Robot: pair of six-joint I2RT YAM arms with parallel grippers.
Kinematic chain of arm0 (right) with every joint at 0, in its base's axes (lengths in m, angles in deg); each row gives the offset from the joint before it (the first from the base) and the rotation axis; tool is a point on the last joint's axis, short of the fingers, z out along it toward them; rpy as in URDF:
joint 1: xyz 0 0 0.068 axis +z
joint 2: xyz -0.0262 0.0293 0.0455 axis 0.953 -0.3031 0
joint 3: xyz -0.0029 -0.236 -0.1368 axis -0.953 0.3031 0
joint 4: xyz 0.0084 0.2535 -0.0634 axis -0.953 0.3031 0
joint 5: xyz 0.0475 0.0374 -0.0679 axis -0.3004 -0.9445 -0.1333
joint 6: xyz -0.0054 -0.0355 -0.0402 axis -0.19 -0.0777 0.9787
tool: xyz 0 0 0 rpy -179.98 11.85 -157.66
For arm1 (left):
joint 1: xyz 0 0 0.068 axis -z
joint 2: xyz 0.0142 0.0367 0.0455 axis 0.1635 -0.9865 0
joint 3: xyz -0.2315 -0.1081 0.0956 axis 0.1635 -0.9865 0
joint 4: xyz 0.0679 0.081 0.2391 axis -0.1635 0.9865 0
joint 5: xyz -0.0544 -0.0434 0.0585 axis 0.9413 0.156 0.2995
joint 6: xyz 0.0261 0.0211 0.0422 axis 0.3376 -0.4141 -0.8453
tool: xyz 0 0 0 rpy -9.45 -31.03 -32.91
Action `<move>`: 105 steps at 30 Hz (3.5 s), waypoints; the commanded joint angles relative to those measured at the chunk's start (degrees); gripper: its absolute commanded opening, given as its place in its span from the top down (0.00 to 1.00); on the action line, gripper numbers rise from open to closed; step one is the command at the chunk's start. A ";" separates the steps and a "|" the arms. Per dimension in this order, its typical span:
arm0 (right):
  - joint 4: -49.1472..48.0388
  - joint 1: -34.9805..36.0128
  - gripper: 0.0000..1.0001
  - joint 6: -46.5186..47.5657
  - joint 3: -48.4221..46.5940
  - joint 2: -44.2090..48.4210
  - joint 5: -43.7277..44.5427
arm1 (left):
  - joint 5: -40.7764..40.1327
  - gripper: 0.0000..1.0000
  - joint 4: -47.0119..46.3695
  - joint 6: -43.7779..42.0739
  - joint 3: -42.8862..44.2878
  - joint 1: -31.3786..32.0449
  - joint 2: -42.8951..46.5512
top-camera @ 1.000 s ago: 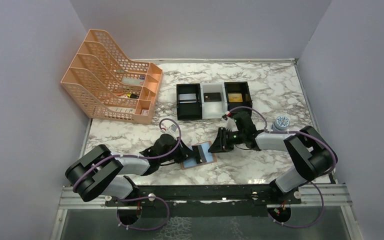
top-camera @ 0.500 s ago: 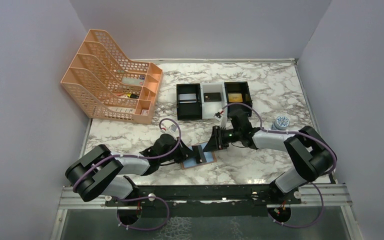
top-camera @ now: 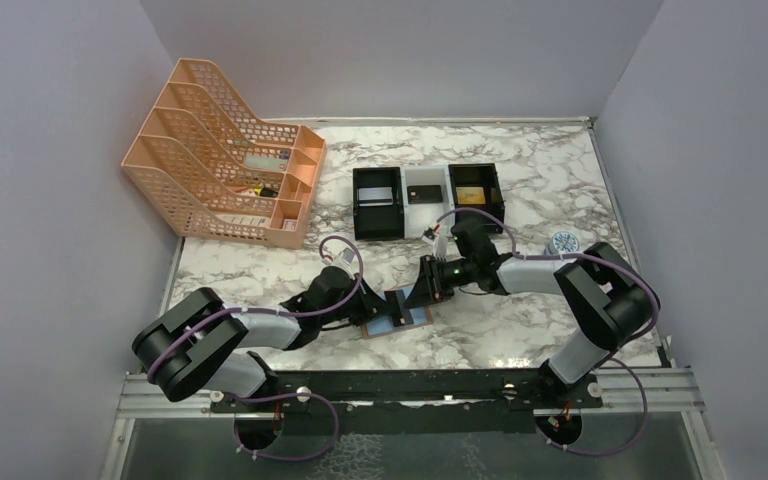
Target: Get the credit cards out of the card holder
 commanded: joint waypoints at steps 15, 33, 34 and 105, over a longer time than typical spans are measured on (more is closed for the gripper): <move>1.85 1.38 0.70 0.25 -2.77 -0.23 -0.07 | -0.31 1.00 2.34 -1.68 -0.24 -0.21 1.87; 0.87 1.86 0.68 -2.73 0.09 -5.22 7.07 | 0.91 0.93 2.53 -2.06 0.36 -0.34 0.35; 0.64 1.86 0.69 -3.15 0.48 -5.20 7.51 | 1.00 0.90 2.53 -2.19 0.40 -0.33 0.41; 15.13 1.86 0.45 -0.14 -3.40 6.34 26.46 | -22.15 1.00 42.76 -13.07 8.99 -0.91 34.96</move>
